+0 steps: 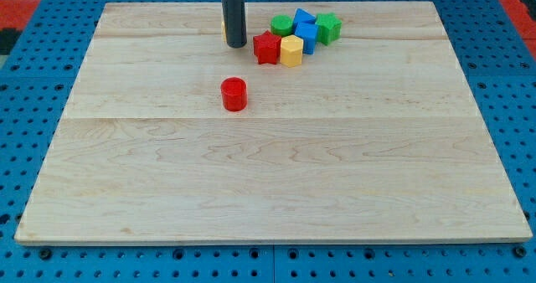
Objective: Push the heart left above the green circle
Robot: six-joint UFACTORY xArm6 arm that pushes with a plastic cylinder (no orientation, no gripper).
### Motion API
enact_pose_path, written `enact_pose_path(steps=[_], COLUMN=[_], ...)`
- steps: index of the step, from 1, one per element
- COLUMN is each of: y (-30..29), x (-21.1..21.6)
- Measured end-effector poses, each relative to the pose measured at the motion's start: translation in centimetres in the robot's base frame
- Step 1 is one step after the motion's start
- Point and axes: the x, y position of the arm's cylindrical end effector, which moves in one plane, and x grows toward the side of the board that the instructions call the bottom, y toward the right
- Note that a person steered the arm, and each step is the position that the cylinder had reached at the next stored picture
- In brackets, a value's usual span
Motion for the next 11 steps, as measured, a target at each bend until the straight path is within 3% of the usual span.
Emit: enact_pose_path(steps=[2, 3, 5, 6, 7, 8, 9, 10, 11], y=[-10.6, -11.3, 0.2, 2.4, -4.0, -5.1, -1.1, 7.1, 9.5], x=[-0.2, -1.6, -2.0, -2.6, -3.8, -8.8, -8.7, -8.6, -8.6])
